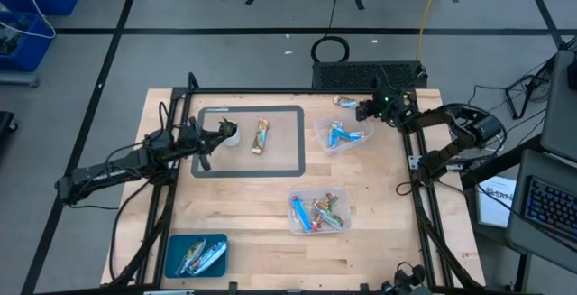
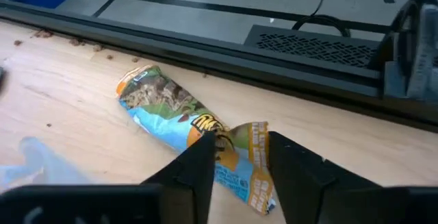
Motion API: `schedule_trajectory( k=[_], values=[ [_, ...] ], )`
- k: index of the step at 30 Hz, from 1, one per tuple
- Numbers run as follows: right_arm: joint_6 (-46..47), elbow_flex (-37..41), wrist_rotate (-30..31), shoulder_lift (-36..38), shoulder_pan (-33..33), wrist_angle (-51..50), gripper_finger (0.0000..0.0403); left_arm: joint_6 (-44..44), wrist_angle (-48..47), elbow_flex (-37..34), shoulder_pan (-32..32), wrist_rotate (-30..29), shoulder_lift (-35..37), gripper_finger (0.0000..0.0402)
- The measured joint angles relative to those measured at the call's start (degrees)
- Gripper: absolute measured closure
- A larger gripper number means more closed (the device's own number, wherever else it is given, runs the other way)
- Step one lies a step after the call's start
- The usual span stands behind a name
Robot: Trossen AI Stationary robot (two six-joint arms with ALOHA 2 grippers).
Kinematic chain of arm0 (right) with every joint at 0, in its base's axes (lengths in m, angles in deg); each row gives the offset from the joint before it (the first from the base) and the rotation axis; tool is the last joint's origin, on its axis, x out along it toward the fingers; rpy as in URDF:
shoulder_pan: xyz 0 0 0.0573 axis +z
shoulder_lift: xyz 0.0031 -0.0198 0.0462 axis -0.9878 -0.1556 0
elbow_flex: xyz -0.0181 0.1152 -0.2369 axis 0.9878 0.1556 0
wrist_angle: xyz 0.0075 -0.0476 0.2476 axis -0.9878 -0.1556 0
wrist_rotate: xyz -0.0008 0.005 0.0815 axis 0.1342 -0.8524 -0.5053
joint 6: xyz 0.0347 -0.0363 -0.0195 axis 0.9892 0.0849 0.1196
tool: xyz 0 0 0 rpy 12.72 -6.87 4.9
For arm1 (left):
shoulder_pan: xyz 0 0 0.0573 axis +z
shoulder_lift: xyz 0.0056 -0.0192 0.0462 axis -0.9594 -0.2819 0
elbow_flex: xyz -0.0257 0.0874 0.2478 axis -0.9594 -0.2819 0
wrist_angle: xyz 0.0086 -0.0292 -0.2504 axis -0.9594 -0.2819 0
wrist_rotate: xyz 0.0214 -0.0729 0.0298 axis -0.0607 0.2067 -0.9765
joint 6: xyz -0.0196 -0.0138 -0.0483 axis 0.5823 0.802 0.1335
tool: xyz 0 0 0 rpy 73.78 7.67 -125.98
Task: Pick and place Granola Bars by type
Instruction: Put the yellow granola bar into the top transparent bin
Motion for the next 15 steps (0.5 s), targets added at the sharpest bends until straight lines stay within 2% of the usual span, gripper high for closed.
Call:
schedule_trajectory(
  k=[3,7,15],
  values=[
    [-0.7,0.0,-1.4,0.0,0.0,0.0,0.0319,0.0,0.0,0.0,0.0,0.0,0.0,0.0325],
    [-2.4,0.0,-3.9,0.0,0.0,0.0,0.0391,0.0,0.0,0.0,0.0,0.0,0.0,0.0325],
    [-3.6,0.0,-5.8,0.2,0.3,2.6,0.0402,0.0,0.0,0.0,0.0,0.0,0.0,0.0325]
  ],
)
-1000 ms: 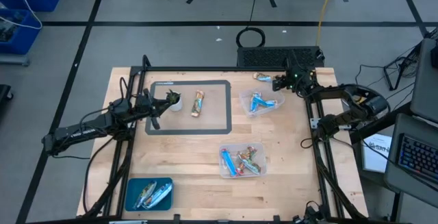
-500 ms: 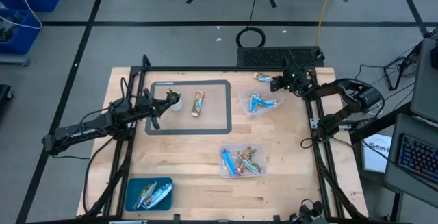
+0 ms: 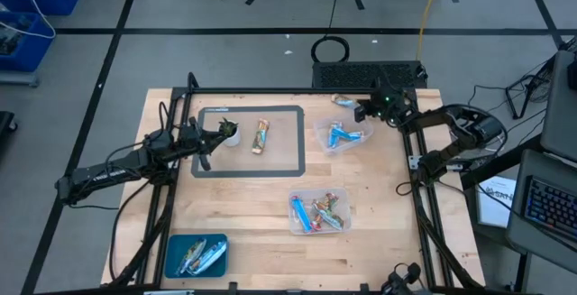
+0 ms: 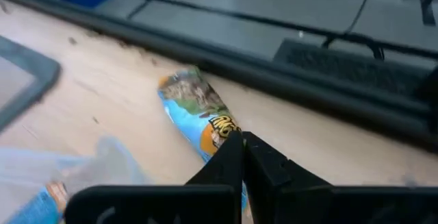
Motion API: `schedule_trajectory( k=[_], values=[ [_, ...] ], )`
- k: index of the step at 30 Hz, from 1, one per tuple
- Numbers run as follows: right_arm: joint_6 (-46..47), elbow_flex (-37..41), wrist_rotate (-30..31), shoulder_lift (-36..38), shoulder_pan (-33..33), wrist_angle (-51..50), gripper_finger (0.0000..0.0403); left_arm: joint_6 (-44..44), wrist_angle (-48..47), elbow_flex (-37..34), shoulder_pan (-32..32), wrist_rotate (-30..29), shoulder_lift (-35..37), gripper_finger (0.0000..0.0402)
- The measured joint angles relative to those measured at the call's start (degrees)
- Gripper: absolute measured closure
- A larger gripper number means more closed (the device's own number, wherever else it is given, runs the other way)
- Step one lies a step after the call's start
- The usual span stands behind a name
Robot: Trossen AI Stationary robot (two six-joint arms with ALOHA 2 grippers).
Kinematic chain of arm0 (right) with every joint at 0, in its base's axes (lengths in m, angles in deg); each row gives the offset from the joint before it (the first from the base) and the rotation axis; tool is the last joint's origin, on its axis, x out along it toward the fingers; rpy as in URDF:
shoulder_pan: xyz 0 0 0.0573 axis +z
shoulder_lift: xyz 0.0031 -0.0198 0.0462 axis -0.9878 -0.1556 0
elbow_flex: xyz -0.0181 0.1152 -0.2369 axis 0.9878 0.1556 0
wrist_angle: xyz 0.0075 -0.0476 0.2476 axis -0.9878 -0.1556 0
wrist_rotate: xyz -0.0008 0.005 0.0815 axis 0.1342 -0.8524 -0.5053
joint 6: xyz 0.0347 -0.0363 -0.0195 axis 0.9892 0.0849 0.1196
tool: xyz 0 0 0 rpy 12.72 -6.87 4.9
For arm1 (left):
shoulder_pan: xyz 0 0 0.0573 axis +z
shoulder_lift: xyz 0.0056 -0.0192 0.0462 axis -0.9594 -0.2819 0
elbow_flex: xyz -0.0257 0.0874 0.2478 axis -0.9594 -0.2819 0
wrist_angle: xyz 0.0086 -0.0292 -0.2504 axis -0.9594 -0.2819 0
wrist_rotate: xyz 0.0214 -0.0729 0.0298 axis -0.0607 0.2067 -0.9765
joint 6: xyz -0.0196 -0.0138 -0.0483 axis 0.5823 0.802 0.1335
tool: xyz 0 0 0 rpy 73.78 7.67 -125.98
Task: Pick and place Granola Bars by type
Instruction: Put the yellow granola bar into the top transparent bin
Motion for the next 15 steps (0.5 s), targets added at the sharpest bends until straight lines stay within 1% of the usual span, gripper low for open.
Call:
schedule_trajectory(
  k=[4,9,15],
  values=[
    [0.0,0.0,0.1,2.3,1.1,2.2,0.0402,0.0,0.0,0.0,0.0,0.0,0.0,0.0325],
    [0.0,0.0,-0.1,7.7,2.7,2.7,0.0403,0.0,0.0,0.0,0.0,0.0,0.0,0.0325],
    [0.4,0.0,-3.6,14.3,4.7,2.5,0.0403,-0.1,-0.1,0.0,0.0,0.0,0.0,0.0325]
  ],
)
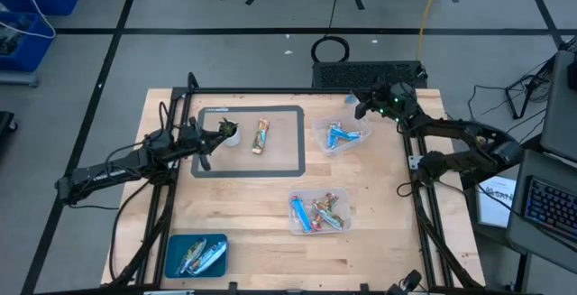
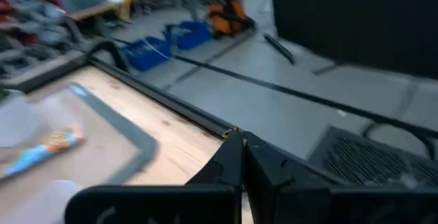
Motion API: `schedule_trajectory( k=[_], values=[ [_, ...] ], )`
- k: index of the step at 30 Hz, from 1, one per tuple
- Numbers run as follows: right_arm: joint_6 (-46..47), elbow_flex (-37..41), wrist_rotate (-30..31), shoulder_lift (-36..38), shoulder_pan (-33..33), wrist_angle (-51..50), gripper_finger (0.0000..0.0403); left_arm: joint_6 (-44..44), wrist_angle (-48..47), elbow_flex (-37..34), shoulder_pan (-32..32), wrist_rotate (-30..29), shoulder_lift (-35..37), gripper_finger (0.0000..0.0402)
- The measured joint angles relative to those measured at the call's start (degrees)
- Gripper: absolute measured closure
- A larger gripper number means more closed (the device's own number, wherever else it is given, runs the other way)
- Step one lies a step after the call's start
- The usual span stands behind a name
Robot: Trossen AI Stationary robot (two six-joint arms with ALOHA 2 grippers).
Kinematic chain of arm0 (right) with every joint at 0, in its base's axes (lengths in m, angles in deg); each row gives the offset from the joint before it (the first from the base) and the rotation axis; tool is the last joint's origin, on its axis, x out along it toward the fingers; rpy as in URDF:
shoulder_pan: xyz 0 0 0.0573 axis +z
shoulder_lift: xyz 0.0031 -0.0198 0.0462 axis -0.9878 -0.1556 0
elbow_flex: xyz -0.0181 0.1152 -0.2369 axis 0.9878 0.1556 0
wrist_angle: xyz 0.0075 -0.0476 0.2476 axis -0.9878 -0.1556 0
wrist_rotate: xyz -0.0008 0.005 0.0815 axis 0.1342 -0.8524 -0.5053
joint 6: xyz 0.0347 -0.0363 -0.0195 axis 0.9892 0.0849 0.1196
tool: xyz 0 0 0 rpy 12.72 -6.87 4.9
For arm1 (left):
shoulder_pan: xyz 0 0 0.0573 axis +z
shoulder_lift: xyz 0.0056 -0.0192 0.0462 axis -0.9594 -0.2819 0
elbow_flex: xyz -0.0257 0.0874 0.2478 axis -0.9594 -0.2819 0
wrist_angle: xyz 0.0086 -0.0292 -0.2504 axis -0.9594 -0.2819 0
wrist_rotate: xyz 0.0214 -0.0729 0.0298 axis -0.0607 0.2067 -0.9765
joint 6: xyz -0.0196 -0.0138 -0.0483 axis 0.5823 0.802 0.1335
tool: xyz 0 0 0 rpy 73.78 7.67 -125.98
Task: Pick and place Granola Bars by type
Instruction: Put the yellow granola bar into the top transparent bin
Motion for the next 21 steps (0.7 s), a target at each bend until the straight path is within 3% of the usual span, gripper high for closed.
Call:
schedule_trajectory(
  k=[9,21],
  values=[
    [1.1,0.0,-3.7,6.7,4.6,-1.9,0.0403,0.0,0.0,0.0,0.0,0.0,0.0,0.0325],
    [0.8,0.0,-3.8,10.3,14.0,-4.7,0.0403,0.0,0.0,0.0,0.0,0.0,0.0,0.0325]
  ],
)
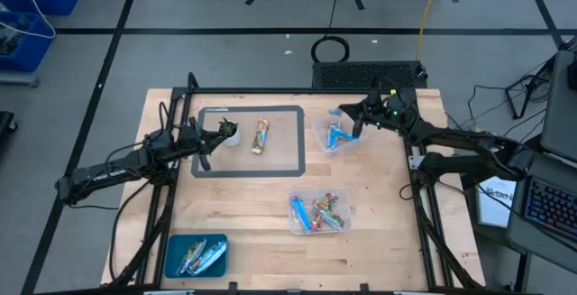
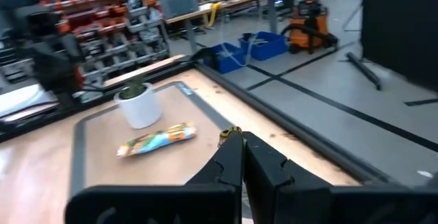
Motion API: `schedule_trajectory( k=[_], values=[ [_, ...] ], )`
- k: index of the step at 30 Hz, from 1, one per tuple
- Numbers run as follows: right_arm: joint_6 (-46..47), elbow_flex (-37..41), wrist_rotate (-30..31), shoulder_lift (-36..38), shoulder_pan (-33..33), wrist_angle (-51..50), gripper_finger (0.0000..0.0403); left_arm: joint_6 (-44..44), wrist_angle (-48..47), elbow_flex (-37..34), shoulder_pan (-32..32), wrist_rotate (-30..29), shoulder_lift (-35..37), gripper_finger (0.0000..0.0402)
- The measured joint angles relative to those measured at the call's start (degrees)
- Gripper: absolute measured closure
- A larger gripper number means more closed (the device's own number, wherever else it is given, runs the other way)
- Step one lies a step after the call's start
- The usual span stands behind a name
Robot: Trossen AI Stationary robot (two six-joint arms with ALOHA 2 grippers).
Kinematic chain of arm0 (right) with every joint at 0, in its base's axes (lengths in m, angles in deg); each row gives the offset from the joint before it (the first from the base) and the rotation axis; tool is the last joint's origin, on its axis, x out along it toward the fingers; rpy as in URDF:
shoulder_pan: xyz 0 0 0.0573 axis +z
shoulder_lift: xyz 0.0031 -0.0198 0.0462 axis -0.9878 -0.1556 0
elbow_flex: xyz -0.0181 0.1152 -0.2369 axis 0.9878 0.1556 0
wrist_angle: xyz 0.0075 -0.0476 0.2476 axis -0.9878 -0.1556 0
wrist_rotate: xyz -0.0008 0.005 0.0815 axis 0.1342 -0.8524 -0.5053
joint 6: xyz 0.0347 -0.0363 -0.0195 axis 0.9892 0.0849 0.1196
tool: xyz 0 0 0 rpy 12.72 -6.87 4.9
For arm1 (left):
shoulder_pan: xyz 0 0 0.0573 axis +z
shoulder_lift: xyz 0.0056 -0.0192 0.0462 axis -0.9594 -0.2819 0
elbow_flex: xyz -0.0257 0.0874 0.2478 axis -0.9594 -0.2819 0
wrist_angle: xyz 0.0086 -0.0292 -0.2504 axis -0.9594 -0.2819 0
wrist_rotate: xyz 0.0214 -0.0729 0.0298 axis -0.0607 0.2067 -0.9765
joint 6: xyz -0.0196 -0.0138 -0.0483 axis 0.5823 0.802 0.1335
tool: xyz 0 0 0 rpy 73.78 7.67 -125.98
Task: Pick and place Granola Bars by type
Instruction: Put the yellow granola bar into the top transparent bin
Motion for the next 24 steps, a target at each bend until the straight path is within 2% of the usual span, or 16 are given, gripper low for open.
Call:
schedule_trajectory(
  k=[11,20,24],
  values=[
    [-0.4,0.0,0.1,2.2,8.0,-4.0,0.0403,0.0,0.0,0.0,0.0,0.0,0.0,0.0325],
    [-0.4,0.0,0.6,2.6,11.1,-10.4,0.0403,0.0,0.0,0.0,0.0,0.0,0.0,0.0325],
    [-0.4,0.0,4.0,2.6,11.5,-14.8,0.0403,0.0,0.0,0.0,0.0,0.0,0.0,0.0325]
  ],
)
